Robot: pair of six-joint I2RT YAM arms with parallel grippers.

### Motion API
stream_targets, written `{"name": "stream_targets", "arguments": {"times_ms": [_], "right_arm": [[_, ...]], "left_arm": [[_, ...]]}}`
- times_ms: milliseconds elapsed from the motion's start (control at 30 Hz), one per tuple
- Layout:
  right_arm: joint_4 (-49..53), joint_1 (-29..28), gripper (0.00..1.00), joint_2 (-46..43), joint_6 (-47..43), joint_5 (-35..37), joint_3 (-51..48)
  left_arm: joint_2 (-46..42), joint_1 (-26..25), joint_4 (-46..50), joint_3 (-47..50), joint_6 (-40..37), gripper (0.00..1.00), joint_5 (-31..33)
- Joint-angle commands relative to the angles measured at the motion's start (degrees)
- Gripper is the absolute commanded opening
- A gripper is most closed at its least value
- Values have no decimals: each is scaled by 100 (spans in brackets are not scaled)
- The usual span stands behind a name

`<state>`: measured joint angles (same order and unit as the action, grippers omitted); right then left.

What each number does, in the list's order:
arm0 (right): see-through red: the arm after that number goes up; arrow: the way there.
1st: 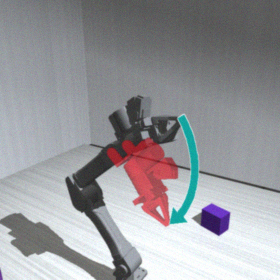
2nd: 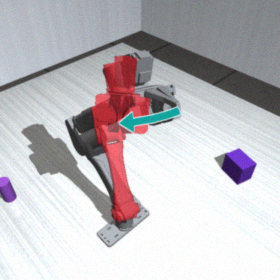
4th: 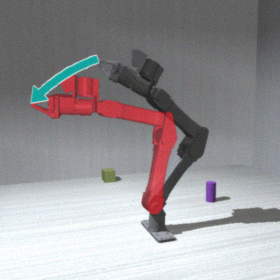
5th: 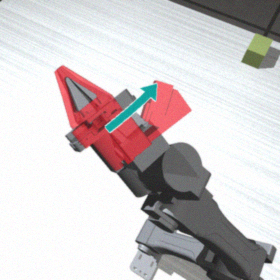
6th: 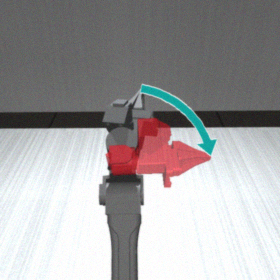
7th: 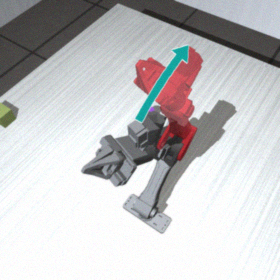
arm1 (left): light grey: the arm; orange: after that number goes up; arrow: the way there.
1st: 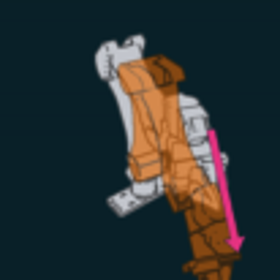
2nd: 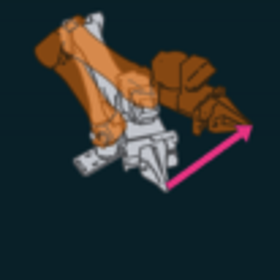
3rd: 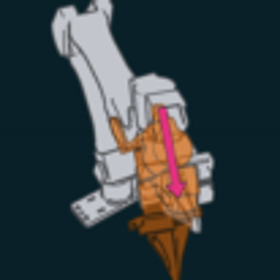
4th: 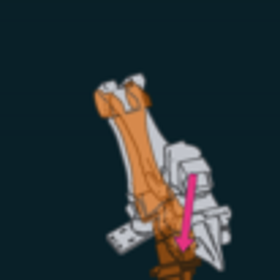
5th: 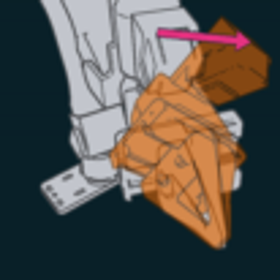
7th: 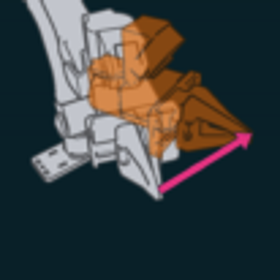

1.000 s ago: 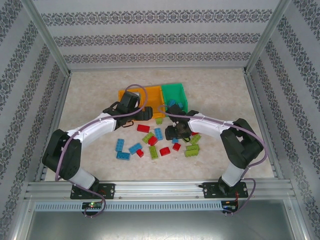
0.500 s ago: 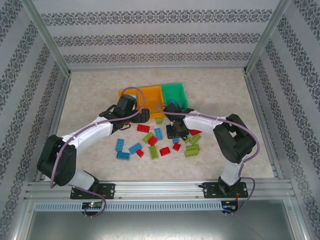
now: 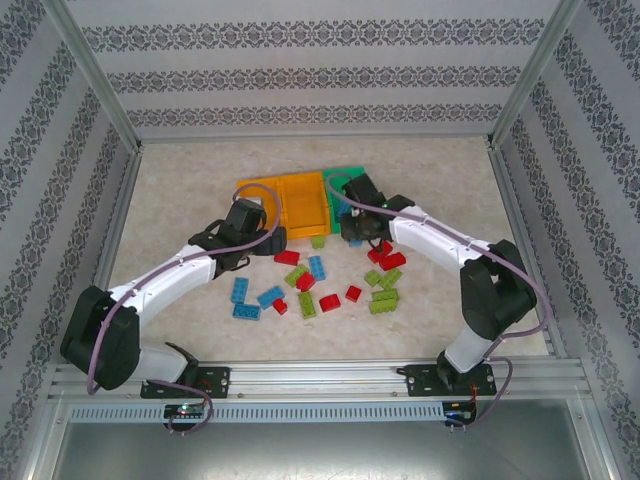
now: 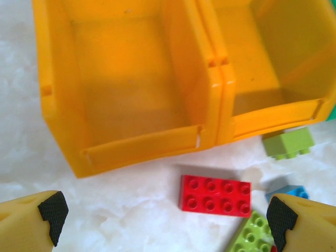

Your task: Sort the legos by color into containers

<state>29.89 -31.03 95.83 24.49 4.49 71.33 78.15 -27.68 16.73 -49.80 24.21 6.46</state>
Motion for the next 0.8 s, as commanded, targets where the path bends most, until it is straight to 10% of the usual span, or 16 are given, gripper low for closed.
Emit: {"name": "stream_targets", "arguments": {"times_ms": [0, 767], "right_arm": [[-288, 290, 20, 221, -338, 237, 382], [-423, 676, 52, 2072, -445, 59, 2038]], "left_arm": [[-179, -1, 378, 130, -128, 99, 259], [-489, 8, 1218, 843, 509, 99, 383]]}}
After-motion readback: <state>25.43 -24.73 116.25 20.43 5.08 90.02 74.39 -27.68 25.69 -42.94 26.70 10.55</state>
